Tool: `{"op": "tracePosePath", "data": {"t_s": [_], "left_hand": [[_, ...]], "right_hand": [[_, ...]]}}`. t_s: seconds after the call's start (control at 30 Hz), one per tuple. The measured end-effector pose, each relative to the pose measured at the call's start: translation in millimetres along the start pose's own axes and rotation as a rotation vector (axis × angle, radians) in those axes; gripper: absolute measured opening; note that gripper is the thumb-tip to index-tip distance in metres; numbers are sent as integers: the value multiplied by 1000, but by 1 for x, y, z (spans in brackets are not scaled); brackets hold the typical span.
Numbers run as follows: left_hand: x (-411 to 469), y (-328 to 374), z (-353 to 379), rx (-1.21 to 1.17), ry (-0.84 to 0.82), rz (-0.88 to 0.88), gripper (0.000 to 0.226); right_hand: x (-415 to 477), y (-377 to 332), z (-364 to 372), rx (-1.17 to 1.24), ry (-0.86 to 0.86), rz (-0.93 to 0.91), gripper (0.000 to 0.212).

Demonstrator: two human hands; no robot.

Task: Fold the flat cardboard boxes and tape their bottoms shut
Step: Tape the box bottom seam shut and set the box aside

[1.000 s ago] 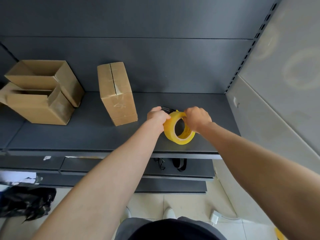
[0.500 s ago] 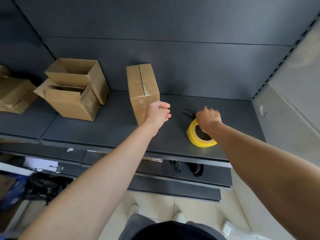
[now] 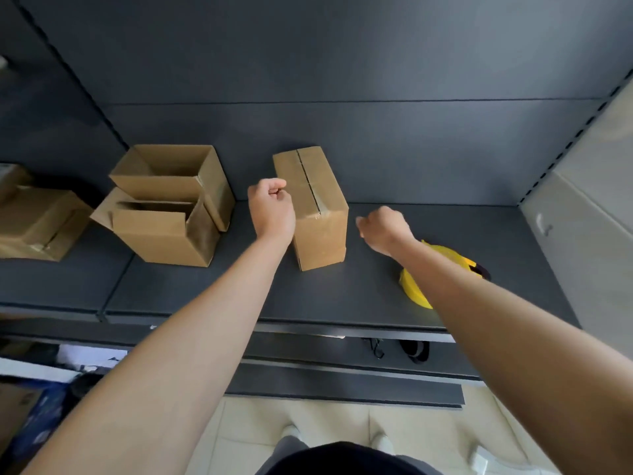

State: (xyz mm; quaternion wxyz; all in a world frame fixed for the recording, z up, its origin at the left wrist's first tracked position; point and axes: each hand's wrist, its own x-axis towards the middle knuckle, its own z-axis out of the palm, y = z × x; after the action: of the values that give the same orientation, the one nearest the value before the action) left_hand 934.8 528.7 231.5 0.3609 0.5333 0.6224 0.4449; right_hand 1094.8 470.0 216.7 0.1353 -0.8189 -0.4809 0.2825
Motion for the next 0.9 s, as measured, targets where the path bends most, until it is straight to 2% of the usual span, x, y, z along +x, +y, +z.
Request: {"op": "tracePosePath", "data": {"t_s": [0.1,0.23,0.37,0.53,0.6,0.73,0.9], "left_hand": [[18,-1,0,51,-80,26,22],[41,-2,3,206,-178,112,26],[68,-3,10,382,-325,185,46],[96,3,17,642,-421,315,63],[105,5,20,672,-436,337,64],[114,6,24,644,-495,292,67],[111,5,21,671,-462,202,68]], "right_hand": [[-8,-20,13,328,-86,37,42],[-10,-27,23,311,-100,46,44],[-11,-32,27,358,-44,104,45],[-13,-38,30,403,53,253,29],[-12,-44,31,554,82,300,22],[-16,-57,30,803,64,335,16],[-16,-61,28,771,159,409,23]]}}
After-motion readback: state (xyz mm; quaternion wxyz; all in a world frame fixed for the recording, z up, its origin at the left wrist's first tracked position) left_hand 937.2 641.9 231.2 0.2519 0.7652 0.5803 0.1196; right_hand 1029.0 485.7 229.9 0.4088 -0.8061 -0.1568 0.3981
